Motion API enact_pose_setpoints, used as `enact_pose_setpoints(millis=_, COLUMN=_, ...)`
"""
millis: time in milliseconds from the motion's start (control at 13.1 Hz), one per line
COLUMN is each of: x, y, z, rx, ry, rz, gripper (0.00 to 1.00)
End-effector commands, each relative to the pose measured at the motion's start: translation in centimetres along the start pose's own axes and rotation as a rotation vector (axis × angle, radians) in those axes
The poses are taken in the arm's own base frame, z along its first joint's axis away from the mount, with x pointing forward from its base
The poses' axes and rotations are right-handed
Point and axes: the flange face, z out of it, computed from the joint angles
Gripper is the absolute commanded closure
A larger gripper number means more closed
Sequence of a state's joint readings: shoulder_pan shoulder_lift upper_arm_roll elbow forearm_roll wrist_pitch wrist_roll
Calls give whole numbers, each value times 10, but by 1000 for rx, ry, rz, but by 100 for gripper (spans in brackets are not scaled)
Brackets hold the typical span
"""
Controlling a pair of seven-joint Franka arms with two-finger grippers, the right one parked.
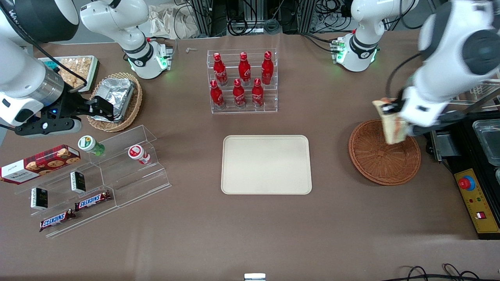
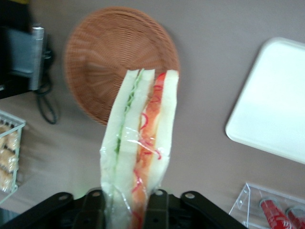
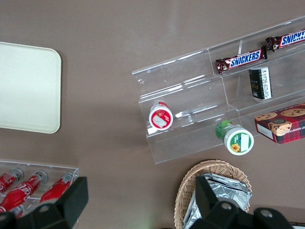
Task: Place sandwich from basket to tray
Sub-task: 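Lift the sandwich up out of the basket with the left gripper, then carry the sandwich over the white tray and lower it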
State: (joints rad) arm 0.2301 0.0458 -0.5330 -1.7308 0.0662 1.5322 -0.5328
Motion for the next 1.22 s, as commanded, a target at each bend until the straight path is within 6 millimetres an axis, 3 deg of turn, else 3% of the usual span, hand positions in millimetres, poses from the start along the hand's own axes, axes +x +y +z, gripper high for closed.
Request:
enact_pose_setpoints(millis=0, x=0, y=48, z=40, rx=-32, ry=33, rz=87, gripper=100)
enact_pose_setpoints(millis=229, x=-5, y=93, z=107, rx=-98, ry=88, rz=121, gripper=100)
enact_pose_setpoints(millis=381, x=-6, y=133, z=134, rx=-146, ry=107, rz=107, gripper=100)
enact_pose_setpoints(millis=610, x=8, y=172, z=186, rx=-146, ry=181, rz=89, gripper=100)
enact_pose_setpoints(millis=762, x=22, y=187, z=214, rx=-120, ry=230, rz=68, gripper=100)
enact_pose_setpoints(millis=914, x=23, y=214, z=227, rx=-113, ry=255, rz=85, gripper=100)
enact_pose_setpoints(millis=1143, x=33, y=228, z=239, rx=-119, ry=252, rz=102, gripper=100)
